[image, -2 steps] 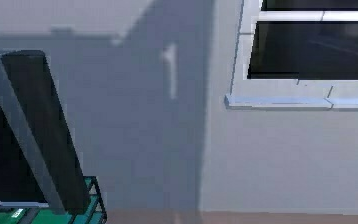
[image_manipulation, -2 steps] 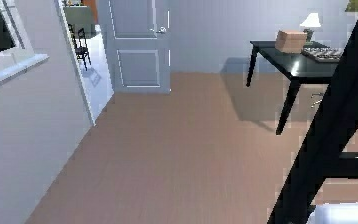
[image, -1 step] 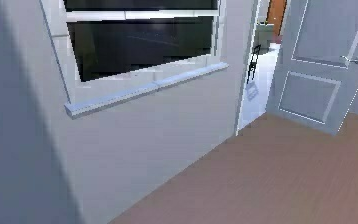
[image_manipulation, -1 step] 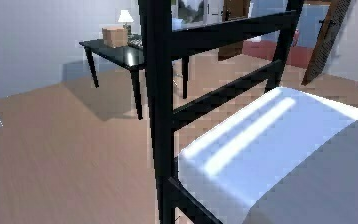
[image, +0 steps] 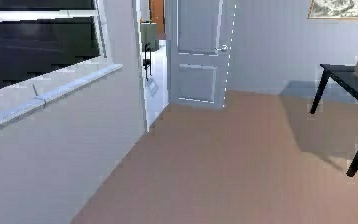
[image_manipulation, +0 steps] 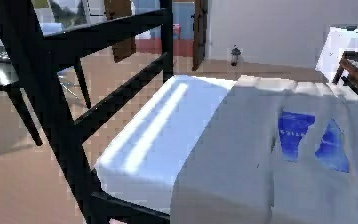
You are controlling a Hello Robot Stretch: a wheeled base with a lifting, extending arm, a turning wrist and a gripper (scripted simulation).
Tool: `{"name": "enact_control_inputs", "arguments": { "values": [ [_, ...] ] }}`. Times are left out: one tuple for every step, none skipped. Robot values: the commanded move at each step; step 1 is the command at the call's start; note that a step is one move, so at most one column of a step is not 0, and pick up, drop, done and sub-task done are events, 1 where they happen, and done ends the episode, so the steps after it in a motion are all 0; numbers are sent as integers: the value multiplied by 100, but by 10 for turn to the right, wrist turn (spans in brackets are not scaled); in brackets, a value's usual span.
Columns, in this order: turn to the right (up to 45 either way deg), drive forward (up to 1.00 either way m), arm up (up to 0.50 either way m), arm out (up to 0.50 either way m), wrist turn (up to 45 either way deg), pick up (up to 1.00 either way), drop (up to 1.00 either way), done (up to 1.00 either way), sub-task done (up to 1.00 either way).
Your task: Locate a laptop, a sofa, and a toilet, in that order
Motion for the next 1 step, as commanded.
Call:
{"name": "enact_control_inputs", "arguments": {
  "values": [
    [0, 100, 0, 0, 0, 0, 0, 0, 0]
  ]
}}
